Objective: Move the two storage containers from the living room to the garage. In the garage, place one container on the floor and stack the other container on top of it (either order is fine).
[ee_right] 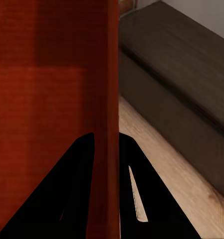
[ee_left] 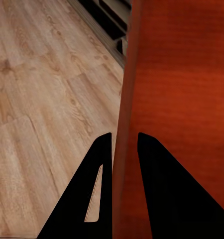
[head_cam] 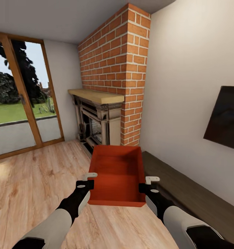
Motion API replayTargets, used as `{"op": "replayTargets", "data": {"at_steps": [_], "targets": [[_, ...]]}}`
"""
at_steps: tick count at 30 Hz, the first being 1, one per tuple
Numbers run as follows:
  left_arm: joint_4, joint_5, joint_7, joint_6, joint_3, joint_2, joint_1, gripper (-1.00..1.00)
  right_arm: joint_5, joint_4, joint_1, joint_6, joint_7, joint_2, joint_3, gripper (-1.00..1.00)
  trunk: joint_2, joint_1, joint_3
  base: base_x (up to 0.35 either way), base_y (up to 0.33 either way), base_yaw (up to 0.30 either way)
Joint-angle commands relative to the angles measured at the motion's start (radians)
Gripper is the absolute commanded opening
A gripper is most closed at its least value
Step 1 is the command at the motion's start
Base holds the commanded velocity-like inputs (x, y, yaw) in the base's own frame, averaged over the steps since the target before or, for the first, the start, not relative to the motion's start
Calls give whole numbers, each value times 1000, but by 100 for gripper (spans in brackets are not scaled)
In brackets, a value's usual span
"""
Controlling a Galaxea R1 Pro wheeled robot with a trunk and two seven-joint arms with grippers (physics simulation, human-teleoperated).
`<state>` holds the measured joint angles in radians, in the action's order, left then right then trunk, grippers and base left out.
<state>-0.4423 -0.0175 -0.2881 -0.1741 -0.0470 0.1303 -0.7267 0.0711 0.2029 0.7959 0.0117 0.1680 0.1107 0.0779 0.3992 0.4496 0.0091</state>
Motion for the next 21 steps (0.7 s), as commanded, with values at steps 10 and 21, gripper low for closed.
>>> {"op": "replayTargets", "data": {"at_steps": [10, 21], "targets": [[-3, 19, -17, -10, 1, -1, 0, -100, 0, 0, 0, 2, 8, -19, 0, -100, 1, 0, 7, 0, 0, 288], [-3, 19, -17, -10, 1, -1, 0, -100, -1, -1, 0, 2, 8, -19, 0, -100, 1, 0, 15, 0, 0, 289]]}}
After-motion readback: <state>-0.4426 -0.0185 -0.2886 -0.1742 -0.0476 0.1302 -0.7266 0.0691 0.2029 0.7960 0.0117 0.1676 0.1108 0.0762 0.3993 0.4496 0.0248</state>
